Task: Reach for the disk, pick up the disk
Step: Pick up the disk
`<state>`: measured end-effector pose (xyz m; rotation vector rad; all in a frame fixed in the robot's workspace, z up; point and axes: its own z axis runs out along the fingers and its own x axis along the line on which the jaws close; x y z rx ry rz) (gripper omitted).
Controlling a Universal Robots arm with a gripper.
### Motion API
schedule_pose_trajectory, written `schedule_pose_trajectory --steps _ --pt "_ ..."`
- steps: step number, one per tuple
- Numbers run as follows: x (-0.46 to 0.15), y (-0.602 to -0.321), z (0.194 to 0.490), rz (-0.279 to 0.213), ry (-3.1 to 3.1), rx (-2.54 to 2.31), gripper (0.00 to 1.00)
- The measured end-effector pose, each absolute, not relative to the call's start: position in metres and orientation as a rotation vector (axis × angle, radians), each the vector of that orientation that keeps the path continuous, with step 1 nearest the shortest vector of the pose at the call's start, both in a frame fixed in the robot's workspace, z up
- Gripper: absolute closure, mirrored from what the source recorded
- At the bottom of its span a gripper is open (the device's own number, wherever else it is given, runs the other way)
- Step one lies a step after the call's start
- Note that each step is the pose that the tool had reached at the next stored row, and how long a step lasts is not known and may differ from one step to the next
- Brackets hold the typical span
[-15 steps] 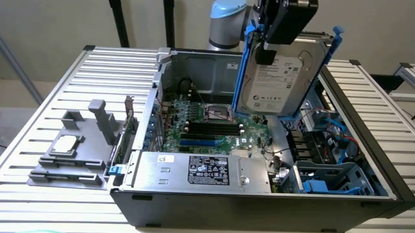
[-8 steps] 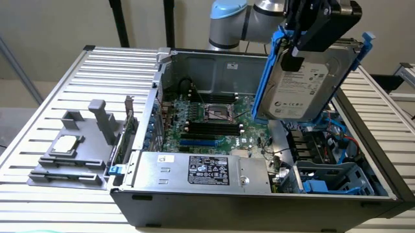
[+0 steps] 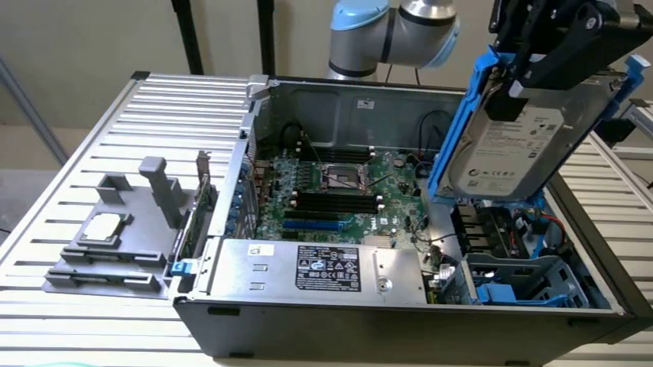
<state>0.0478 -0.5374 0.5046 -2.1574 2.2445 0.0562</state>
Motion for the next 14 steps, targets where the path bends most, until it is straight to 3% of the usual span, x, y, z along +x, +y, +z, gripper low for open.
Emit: schedule_pose_trajectory --steps 14 --pt "0.083 -0.571 0.508 0.062 2.247 -2.159 0.67"
